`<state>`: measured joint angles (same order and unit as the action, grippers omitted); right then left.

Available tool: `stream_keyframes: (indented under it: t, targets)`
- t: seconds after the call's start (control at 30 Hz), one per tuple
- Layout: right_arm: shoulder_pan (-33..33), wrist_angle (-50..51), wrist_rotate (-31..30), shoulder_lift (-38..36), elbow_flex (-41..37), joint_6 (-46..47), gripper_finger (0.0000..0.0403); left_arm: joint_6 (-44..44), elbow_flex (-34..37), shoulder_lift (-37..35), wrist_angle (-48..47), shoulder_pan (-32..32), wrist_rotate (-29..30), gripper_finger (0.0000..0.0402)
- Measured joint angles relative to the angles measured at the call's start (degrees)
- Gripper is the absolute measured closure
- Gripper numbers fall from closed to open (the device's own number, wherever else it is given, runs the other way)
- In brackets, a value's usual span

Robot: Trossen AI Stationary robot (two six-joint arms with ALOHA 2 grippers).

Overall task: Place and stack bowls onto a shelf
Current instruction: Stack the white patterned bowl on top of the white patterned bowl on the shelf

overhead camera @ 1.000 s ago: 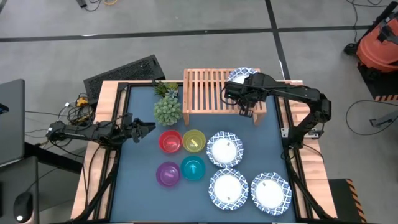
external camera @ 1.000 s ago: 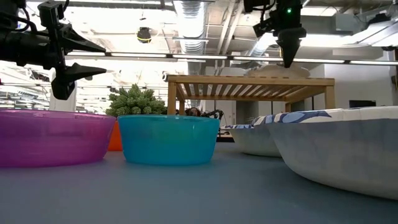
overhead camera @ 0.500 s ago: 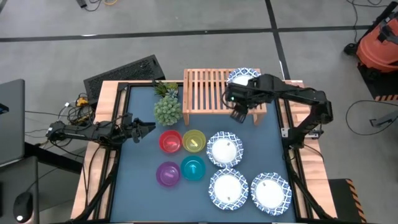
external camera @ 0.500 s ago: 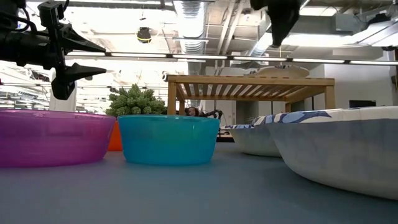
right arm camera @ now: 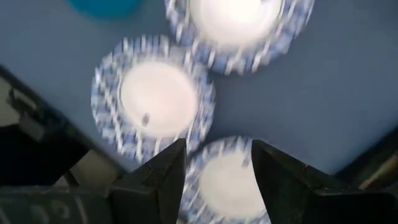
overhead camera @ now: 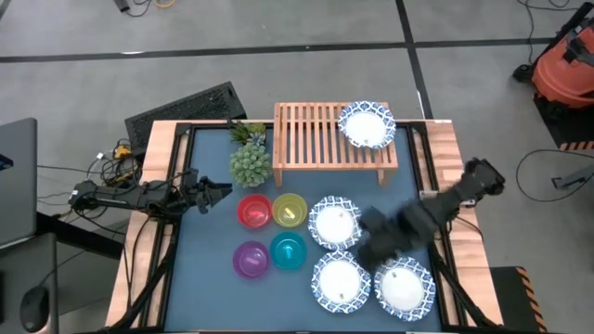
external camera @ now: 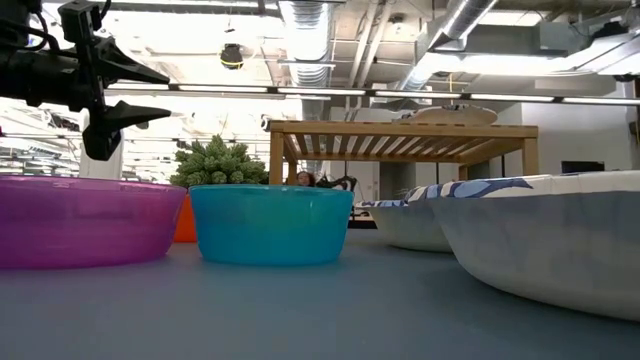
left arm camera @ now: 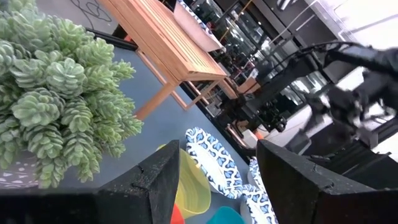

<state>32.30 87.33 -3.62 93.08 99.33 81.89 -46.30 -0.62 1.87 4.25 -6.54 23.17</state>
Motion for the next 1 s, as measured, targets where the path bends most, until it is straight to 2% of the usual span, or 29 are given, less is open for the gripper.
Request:
stream_keyframes:
  t: [0.1,0.17,0.27,0.4,0.7,1.0]
  targets:
    - [9.61,-2.04,-0.38,0.21,-0.43,9.95,0.0195,0.0,0.0,0.0,-0.01,0.01,-0.01,0.0205]
    - [14.44,-3.53,-1.75,1.46,-0.5,12.96,0.0195,0.0,0.0,0.0,0.0,0.0,0.0,0.0205]
    - [20.69,-5.43,-4.54,4.31,-0.61,13.85,0.0195,0.0,0.0,0.0,-0.01,0.01,-0.02,0.0205]
    - [24.64,-7.62,-3.14,9.96,-0.61,8.07,0.0195,0.0,0.0,0.0,-0.02,-0.01,-0.03,0.0205]
    - [24.4,-16.62,3.82,21.19,-0.61,-0.06,0.0195,-0.95,0.0,0.0,-0.02,0.0,-0.16,0.0205]
    - [23.42,-12.61,8.86,28.17,-0.61,-1.41,0.0196,0.17,0.0,0.0,-0.02,-0.01,0.21,0.0205]
